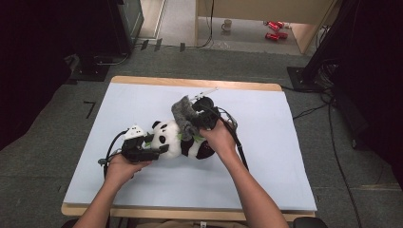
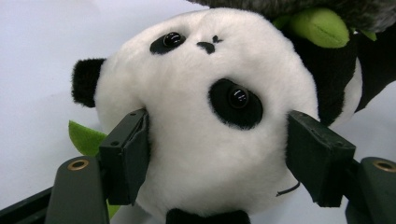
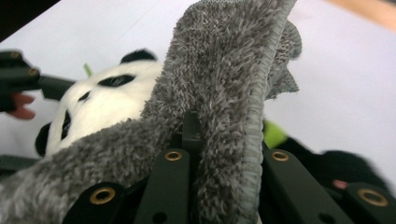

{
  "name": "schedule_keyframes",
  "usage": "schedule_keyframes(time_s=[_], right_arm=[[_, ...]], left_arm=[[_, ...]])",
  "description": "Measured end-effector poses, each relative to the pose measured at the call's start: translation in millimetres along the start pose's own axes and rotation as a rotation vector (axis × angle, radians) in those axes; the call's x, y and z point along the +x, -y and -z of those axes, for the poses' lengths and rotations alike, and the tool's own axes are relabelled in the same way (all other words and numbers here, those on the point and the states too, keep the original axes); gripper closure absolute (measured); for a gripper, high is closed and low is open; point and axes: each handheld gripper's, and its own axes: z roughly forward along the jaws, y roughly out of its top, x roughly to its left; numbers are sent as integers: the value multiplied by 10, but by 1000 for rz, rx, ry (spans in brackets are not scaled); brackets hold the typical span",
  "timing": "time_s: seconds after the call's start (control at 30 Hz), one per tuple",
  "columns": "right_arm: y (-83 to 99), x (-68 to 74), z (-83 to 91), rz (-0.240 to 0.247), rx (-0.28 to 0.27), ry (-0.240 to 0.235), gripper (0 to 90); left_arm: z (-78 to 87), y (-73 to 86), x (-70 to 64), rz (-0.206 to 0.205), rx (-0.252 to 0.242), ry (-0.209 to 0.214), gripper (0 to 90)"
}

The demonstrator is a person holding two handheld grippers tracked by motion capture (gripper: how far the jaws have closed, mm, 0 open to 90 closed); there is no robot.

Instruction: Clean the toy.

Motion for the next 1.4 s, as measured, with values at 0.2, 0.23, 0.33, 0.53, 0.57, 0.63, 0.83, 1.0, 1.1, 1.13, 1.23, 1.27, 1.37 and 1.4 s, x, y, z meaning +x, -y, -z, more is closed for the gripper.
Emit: schedule_keyframes(time_s=[0.2, 0.23, 0.33, 0.53, 0.57, 0.63, 0.83, 1.0, 1.1, 1.13, 1.23, 1.27, 1.37, 1.4], right_arm=[[-186, 25, 235, -45, -68, -18, 812], [-216, 67, 270, -35, -78, -33, 812], [-286, 211, 313, -8, -91, -79, 814], [-322, 490, 200, 6, -81, -188, 814], [-317, 543, 144, 11, -65, -200, 814], [-303, 597, 50, 21, -45, -207, 815], [-203, 675, -292, 41, 55, -190, 815], [-156, 619, -318, 87, 31, -172, 821], [-152, 578, -284, 95, 31, -157, 822], [-150, 557, -273, 92, 28, -155, 823], [-146, 484, -230, 78, 22, -144, 823], [-146, 468, -219, 76, 20, -140, 823], [-141, 383, -161, 67, 13, -114, 822], [-135, 347, -143, 61, 13, -103, 821]], left_arm=[[-37, -54, 60, 29, -24, 11, 284], [-37, -57, 65, 28, -27, 10, 285], [-33, -65, 71, 28, -27, 7, 285], [-29, -82, 65, 23, -20, 2, 285], [-26, -83, 65, 21, -18, 2, 285], [-26, -85, 62, 24, -16, 2, 284], [-35, -83, 62, 27, -5, -8, 284], [-36, -86, 66, 38, -11, -6, 289], [-33, -88, 61, 41, -16, -6, 295], [-30, -89, 65, 44, -18, -4, 298], [-28, -89, 69, 46, -18, -3, 303], [-30, -88, 69, 47, -19, -4, 303], [-31, -84, 73, 47, -17, -1, 304], [-35, -79, 73, 43, -16, -2, 305]])
